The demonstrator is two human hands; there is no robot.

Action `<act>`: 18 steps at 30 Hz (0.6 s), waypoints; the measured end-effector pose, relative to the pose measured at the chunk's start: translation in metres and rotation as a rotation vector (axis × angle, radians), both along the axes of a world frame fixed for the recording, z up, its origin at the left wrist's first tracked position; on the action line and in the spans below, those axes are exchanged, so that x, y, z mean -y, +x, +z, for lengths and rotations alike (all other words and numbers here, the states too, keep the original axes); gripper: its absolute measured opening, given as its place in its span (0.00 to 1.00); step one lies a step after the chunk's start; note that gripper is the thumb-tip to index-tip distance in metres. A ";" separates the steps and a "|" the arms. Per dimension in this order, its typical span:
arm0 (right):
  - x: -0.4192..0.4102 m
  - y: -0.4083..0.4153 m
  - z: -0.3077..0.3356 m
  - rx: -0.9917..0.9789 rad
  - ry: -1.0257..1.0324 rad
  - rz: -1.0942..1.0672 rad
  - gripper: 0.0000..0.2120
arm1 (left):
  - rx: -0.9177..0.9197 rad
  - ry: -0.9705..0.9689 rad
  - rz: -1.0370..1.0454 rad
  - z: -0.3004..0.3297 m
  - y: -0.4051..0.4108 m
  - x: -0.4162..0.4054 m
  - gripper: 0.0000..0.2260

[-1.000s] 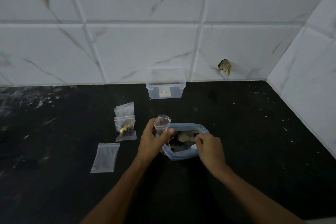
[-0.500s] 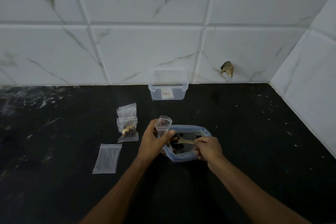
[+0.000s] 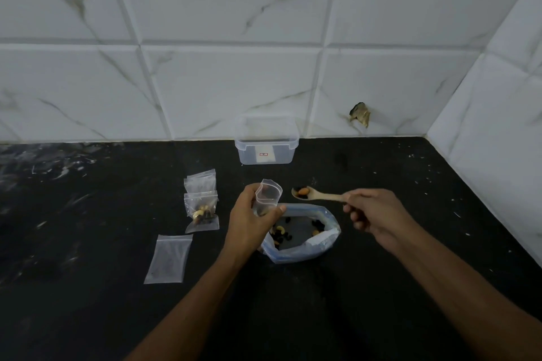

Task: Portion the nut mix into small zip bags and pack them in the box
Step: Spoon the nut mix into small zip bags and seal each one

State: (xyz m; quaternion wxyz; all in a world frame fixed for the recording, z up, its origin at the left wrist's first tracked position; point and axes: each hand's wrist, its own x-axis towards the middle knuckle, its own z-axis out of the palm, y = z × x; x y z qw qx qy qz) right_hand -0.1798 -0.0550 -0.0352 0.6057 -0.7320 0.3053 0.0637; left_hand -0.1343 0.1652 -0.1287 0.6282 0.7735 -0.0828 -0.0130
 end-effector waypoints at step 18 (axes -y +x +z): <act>-0.047 -0.002 0.000 0.629 -1.025 0.516 0.07 | -0.016 0.002 0.015 0.002 0.001 0.021 0.19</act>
